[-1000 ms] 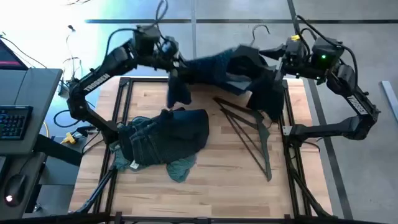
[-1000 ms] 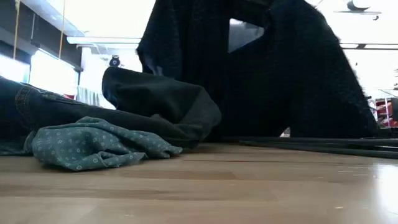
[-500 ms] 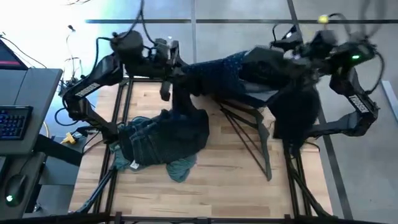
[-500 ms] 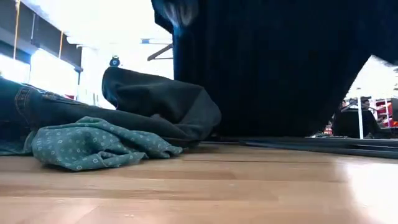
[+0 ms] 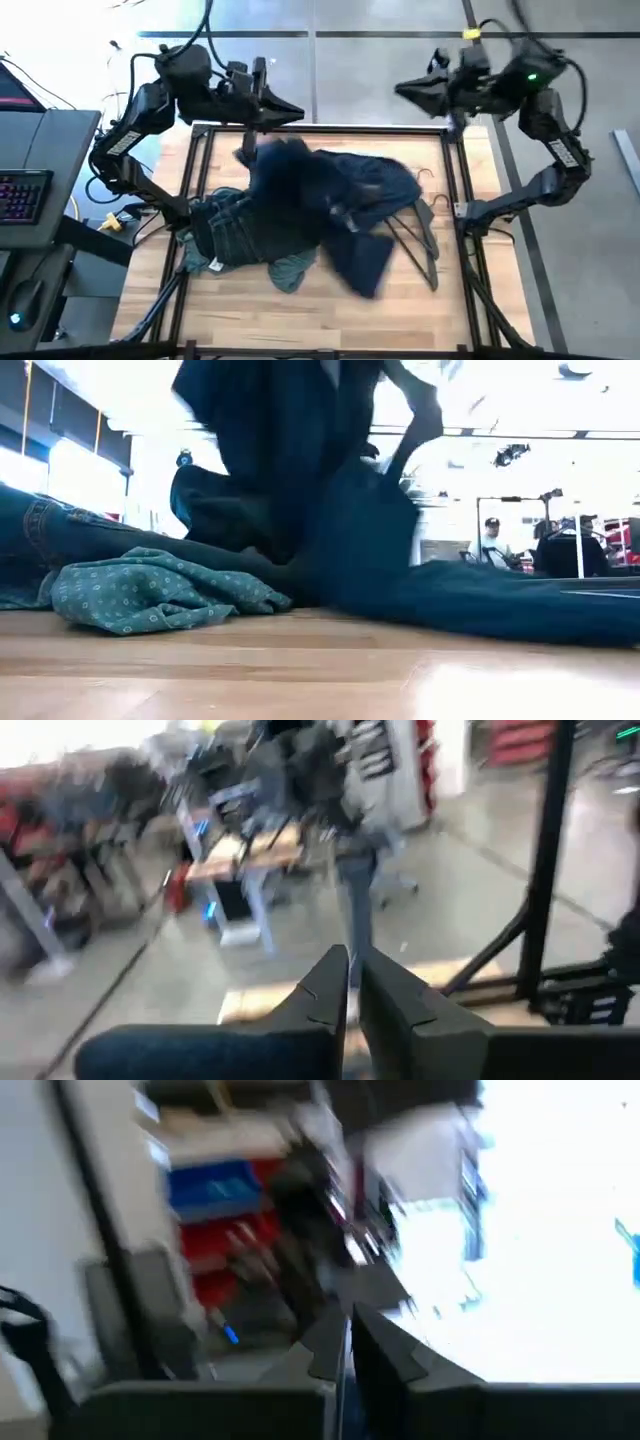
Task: Hang clothes
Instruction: Unhang the hangered blue polo shirt from the hanger rack, then remove the hanger from the blue polo shirt
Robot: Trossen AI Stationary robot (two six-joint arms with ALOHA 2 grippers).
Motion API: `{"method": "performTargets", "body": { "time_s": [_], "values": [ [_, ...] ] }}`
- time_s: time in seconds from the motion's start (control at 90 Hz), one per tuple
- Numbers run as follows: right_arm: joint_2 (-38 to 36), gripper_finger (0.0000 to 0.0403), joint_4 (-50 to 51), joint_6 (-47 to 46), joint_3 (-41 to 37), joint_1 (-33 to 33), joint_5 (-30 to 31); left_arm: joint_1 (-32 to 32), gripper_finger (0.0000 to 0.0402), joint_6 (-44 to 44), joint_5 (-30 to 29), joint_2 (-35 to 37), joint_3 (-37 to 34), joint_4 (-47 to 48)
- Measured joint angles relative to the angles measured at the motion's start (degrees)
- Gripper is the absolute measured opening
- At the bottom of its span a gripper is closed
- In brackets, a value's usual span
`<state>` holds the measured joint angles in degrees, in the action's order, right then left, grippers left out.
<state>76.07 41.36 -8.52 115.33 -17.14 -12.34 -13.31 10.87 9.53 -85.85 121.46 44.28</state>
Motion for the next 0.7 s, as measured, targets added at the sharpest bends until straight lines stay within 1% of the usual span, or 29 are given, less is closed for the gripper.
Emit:
{"method": "performTargets", "body": {
  "time_s": [0.056, 0.1, 0.156, 0.222, 0.322, 0.5, 0.6, 0.7],
  "values": [
    [0.20, 0.0002, 7.47, -0.02, 0.01, 0.00, 3.92, -0.04, 0.0000, -0.28, -1.63, -0.27, -1.45, 2.23],
    [0.46, 0.0002, 11.94, -0.41, -0.78, 0.13, 5.87, -0.05, 0.0000, -1.22, -2.45, -0.51, -3.01, 3.58],
    [0.35, 0.0002, 16.50, -1.49, -3.44, 0.48, 6.34, -0.01, 0.0000, -2.39, -3.76, -0.57, -4.80, 4.97],
    [-0.61, 0.0002, 19.69, -2.75, -8.49, 1.28, 6.05, -0.22, 0.0000, -2.94, -5.96, -0.50, -6.04, 7.01],
    [-3.77, 0.0002, 20.57, -6.94, -19.84, 2.46, 5.64, -0.60, 0.0000, -2.92, -7.91, -0.17, -8.61, 8.91],
    [-10.25, 0.0008, 20.57, -19.09, -42.79, 2.51, 5.01, -0.51, 0.0000, -5.91, -7.63, -0.48, -12.70, 9.89],
    [-12.98, 0.0037, 20.34, -27.73, -54.35, 2.45, 4.10, -0.51, 0.0000, -7.41, -7.55, -0.35, -14.01, 10.04],
    [-14.75, 0.0087, 17.11, -35.16, -64.52, 2.42, -0.35, -0.18, 0.0000, -8.26, -7.45, -0.50, -14.62, 9.73]
  ]
}}
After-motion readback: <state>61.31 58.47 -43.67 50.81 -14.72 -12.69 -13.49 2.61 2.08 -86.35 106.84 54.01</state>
